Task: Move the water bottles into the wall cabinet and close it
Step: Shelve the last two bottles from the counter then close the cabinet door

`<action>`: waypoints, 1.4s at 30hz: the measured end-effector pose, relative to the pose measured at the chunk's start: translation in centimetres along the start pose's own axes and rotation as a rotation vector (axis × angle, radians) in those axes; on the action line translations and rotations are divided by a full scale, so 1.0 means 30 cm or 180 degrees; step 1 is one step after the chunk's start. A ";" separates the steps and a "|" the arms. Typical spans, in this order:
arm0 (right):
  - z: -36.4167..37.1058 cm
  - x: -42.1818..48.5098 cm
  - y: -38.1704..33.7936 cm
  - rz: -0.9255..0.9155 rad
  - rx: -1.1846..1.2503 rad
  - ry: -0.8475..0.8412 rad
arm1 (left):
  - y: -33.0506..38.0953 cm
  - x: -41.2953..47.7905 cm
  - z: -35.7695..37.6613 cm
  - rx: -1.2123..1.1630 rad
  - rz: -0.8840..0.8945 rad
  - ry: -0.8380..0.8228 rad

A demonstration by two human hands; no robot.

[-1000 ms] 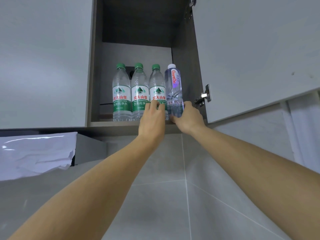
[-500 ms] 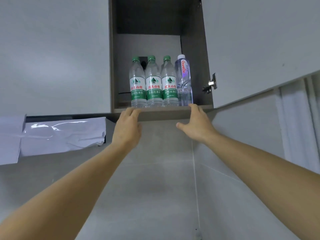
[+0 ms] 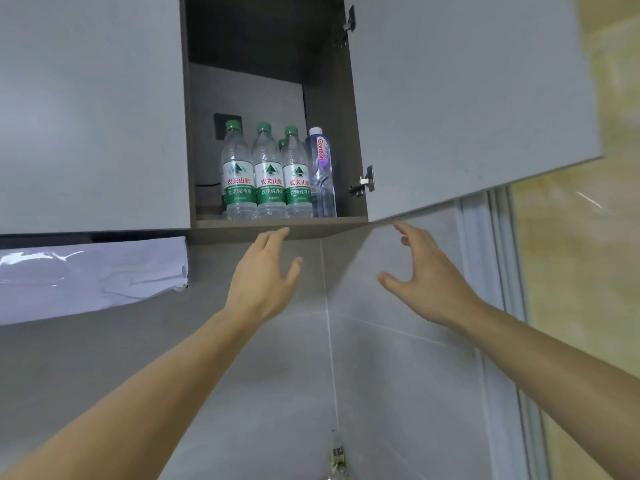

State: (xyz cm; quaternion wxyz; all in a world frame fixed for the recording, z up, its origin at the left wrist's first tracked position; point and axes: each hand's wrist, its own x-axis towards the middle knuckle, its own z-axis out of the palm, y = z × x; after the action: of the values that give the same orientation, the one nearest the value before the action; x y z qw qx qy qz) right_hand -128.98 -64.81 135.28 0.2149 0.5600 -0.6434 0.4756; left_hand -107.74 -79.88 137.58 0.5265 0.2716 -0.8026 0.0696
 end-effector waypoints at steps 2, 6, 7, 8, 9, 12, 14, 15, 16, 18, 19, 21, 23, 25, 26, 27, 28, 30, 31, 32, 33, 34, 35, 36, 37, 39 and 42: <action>-0.053 -0.067 0.006 0.0198 -0.0033 0.0119 | 0.044 -0.020 0.024 -0.0140 0.0111 -0.0127; -0.208 -0.186 0.019 0.0422 -0.0091 0.0472 | 0.191 -0.044 0.076 -0.0448 0.0363 -0.0318; -0.253 -0.206 0.022 0.0453 -0.0152 0.0527 | 0.238 -0.045 0.086 -0.0524 0.0434 -0.0332; -0.301 -0.221 0.025 0.0475 -0.0233 0.0588 | 0.288 -0.042 0.092 -0.0599 0.0510 -0.0341; -0.351 -0.233 0.030 0.0486 -0.0312 0.0662 | 0.343 -0.036 0.097 -0.0680 0.0587 -0.0344; -0.483 -0.243 0.046 0.0524 -0.0468 0.0857 | 0.504 -0.008 0.098 -0.0862 0.0844 -0.0282; -0.553 -0.235 0.055 0.0577 -0.0431 0.0976 | 0.610 0.025 0.093 -0.0906 0.1034 -0.0214; -0.581 -0.228 0.060 0.0599 -0.0377 0.1036 | 0.662 0.046 0.091 -0.0909 0.1133 -0.0177; -0.603 -0.219 0.066 0.0607 -0.0316 0.1084 | 0.715 0.066 0.088 -0.0890 0.1235 -0.0144; -0.633 -0.191 0.079 0.0612 -0.0180 0.1098 | 0.812 0.115 0.078 -0.0759 0.1473 -0.0071; -0.640 -0.174 0.083 0.0615 -0.0102 0.1073 | 0.856 0.140 0.070 -0.0659 0.1602 -0.0015; -0.642 -0.136 0.094 0.0587 0.0024 0.1011 | 0.933 0.186 0.053 -0.0402 0.1896 0.0112; -0.633 -0.103 0.104 0.0565 0.0128 0.0947 | 0.994 0.230 0.039 -0.0011 0.2206 0.0159; -0.622 -0.079 0.118 0.0525 0.0235 0.0897 | 1.040 0.272 0.034 0.0418 0.2432 0.0175; -0.619 -0.070 0.127 0.0513 0.0284 0.0893 | 1.059 0.289 0.036 0.0624 0.2518 0.0176; -0.617 -0.063 0.135 0.0516 0.0326 0.0897 | 1.075 0.303 0.040 0.0817 0.2600 0.0157; -0.616 -0.056 0.141 0.0520 0.0361 0.0899 | 1.087 0.313 0.045 0.0995 0.2664 0.0120; -0.611 -0.049 0.152 0.0523 0.0435 0.0869 | 1.097 0.317 0.060 0.1359 0.2719 0.0067; -0.607 -0.047 0.156 0.0499 0.0458 0.0859 | 1.094 0.313 0.067 0.1520 0.2722 0.0064; -0.601 -0.047 0.160 0.0453 0.0482 0.0856 | 1.088 0.306 0.072 0.1635 0.2718 0.0068; -0.595 -0.047 0.162 0.0394 0.0515 0.0866 | 1.078 0.298 0.074 0.1694 0.2706 0.0074; -0.585 -0.048 0.162 0.0333 0.0554 0.0885 | 1.066 0.290 0.073 0.1713 0.2685 0.0089; -0.575 -0.050 0.158 0.0266 0.0587 0.0907 | 1.051 0.283 0.069 0.1674 0.2660 0.0123; -0.563 -0.051 0.149 0.0192 0.0624 0.0932 | 1.033 0.277 0.062 0.1589 0.2653 0.0182; -0.548 -0.053 0.137 0.0116 0.0675 0.0962 | 1.014 0.269 0.049 0.1494 0.2669 0.0269; -0.516 -0.053 0.103 -0.0050 0.0789 0.1026 | 0.967 0.249 0.016 0.1388 0.2712 0.0430; -0.453 -0.056 0.031 -0.0282 0.0931 0.1045 | 0.878 0.222 -0.048 0.1324 0.2809 0.0613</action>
State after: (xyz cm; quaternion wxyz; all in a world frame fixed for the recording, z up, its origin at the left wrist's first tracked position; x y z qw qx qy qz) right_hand -132.85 -52.44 139.77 0.2540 0.5281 -0.4987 0.6387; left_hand -121.99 -59.52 148.69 0.4532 -0.0024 -0.7579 0.4693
